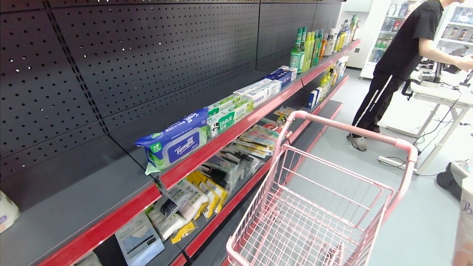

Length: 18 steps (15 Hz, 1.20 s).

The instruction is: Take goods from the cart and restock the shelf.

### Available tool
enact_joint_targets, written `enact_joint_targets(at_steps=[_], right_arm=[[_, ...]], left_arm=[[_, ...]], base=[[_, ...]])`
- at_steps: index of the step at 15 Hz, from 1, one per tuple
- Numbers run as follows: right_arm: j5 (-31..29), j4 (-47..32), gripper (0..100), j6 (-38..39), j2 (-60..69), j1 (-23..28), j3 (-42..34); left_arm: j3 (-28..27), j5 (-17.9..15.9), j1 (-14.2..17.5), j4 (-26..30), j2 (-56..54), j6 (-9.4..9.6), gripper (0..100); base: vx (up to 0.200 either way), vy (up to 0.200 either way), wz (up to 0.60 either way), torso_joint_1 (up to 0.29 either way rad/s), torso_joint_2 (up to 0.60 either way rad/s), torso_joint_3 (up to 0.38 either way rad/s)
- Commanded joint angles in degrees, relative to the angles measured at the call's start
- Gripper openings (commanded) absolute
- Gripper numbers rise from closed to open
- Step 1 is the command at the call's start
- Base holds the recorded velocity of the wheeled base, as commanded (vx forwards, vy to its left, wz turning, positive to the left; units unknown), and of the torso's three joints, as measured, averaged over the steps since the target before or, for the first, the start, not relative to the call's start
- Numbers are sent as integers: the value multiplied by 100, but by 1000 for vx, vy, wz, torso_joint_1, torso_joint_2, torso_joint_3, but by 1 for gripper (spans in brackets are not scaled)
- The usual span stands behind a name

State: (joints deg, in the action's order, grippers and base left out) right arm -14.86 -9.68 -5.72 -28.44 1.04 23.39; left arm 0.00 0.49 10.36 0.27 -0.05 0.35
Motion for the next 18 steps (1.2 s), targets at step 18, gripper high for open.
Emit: enact_joint_targets(at_steps=[18], right_arm=[[53, 54, 0, -149, -215, -25, -37]], left_arm=[[0, 4, 1, 0, 5, 0, 100]], base=[[0, 0, 0, 160, -359, -201]])
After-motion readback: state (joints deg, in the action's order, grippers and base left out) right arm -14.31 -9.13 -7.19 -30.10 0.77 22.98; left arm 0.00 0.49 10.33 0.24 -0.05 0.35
